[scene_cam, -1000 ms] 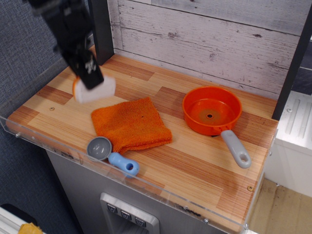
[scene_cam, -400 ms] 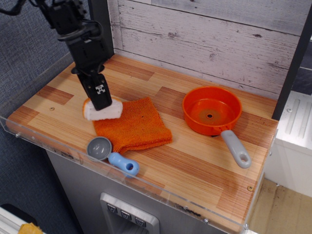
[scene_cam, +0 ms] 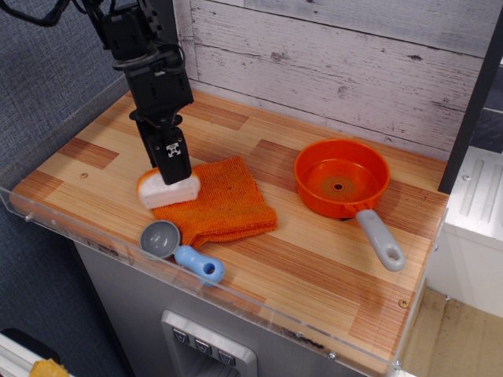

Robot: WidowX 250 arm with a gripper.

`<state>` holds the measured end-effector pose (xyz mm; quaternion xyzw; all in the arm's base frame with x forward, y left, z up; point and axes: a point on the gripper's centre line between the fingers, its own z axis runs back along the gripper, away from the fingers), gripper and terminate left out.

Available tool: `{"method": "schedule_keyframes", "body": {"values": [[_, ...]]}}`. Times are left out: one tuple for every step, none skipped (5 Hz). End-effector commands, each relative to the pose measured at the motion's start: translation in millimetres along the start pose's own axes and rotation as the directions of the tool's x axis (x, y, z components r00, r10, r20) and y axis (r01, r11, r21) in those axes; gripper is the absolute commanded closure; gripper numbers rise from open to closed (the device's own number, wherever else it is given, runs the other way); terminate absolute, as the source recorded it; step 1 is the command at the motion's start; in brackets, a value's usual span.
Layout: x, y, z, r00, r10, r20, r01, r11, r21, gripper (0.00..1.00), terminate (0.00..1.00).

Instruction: Pick up the bread and place it on the orange cloth

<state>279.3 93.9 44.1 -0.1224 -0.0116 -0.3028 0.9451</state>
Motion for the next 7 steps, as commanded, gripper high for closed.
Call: {"method": "schedule_keyframes", "body": {"values": [[9.9, -2.4, 20.9, 1.000, -0.025, 0.010, 0.024, 0.996, 0.081, 0.00, 0.00], [15.3, -4.3, 28.7, 0.998, -0.032, 0.061, 0.027, 0.996, 0.080, 0.00, 0.00], [32.0, -11.6, 56.3, 0.988, -0.056, 0.146, 0.041, 0.994, 0.106, 0.00, 0.00], [54.3, -22.6, 94.6, 0.972, -0.079, 0.222, 0.048, 0.988, 0.144, 0.00, 0.00], [60.4, -28.0, 113.9, 0.958, -0.083, 0.276, 0.039, 0.986, 0.159, 0.00, 0.00], [58.2, -28.9, 120.2, 0.917, -0.117, 0.381, 0.069, 0.988, 0.137, 0.00, 0.00], [58.2, -28.9, 120.2, 0.917, -0.117, 0.381, 0.069, 0.988, 0.137, 0.00, 0.00]]}}
